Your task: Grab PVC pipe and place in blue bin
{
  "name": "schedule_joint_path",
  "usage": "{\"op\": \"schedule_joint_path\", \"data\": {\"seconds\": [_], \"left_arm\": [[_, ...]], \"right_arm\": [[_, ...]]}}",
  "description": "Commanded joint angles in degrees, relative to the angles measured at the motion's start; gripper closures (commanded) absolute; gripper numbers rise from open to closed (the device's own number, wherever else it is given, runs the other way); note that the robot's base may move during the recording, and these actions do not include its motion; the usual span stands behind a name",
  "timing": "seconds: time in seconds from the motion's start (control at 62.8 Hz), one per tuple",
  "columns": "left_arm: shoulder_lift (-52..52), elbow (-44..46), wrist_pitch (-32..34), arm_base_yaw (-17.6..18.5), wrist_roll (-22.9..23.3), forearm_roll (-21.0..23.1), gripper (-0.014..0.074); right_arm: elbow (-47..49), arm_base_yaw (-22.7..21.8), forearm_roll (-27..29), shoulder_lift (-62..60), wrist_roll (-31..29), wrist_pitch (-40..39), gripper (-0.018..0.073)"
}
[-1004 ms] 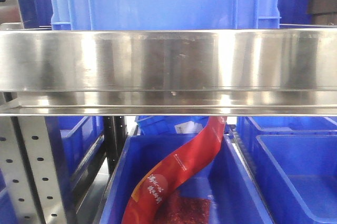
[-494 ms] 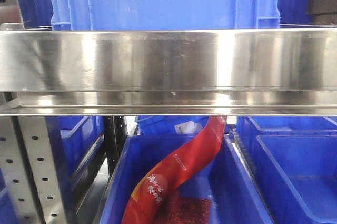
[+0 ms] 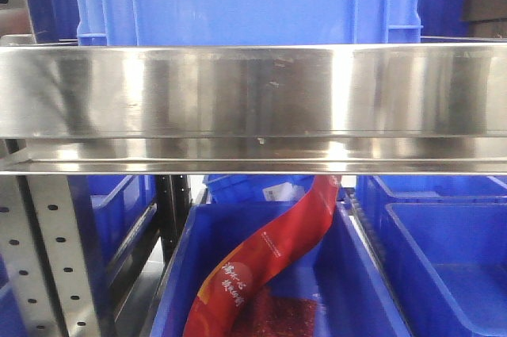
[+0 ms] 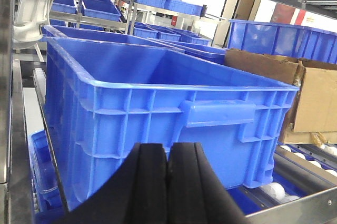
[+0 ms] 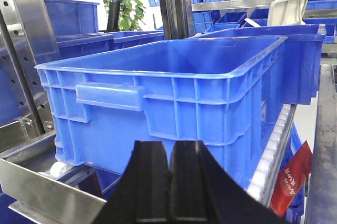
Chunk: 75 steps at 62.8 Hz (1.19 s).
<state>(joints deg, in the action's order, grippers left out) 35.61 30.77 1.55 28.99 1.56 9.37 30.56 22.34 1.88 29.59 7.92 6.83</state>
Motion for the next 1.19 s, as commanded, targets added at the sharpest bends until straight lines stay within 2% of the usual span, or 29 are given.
{"op": "schedule_joint_path", "data": {"seconds": [0.0,0.096,0.43,0.589,0.685,0.717,0.813,1.179], "left_arm": [[-0.4,-0.1,0.9,0.3,0.1,0.3,0.0707],[-0.4,-0.1,0.9,0.3,0.1,0.3,0.0707],[-0.4,-0.1,0.9,0.3,0.1,0.3,0.0707],[-0.4,-0.1,0.9,0.3,0.1,0.3,0.0707],[-0.4,-0.1,0.9,0.3,0.1,0.3,0.0707],[-0.4,-0.1,0.9,0.3,0.1,0.3,0.0707],[-0.5,-0.1,1.0,0.3,0.1,0.3,0.0707],[-0.5,-0.1,0.9,0.3,0.1,0.3,0.0707]], "right_arm": [[-1.4,0.0,-0.5,-1.3,-0.6,-2.0,0.0727],[-5.0,-1.6,-0.5,-4.1,-0.6,-4.0,0.0727],[-22.5,-20.1,-1.9,-20.4,-2.5,-4.3,0.0727],[-29.3,-25.1,-1.9,-28.7,-2.5,-4.3,0.0727],[-30.6,-26.6,-1.9,-29.6,-2.5,-5.6,0.0727],[-30.6,-26.8,-4.0,-29.6,-2.5,-3.3,0.0727],[-30.6,-26.9,-6.3,-29.6,-2.5,-3.9,0.0727],[-30.6,-26.9,-5.6,-29.6,-2.5,-5.1,0.0727]]}}
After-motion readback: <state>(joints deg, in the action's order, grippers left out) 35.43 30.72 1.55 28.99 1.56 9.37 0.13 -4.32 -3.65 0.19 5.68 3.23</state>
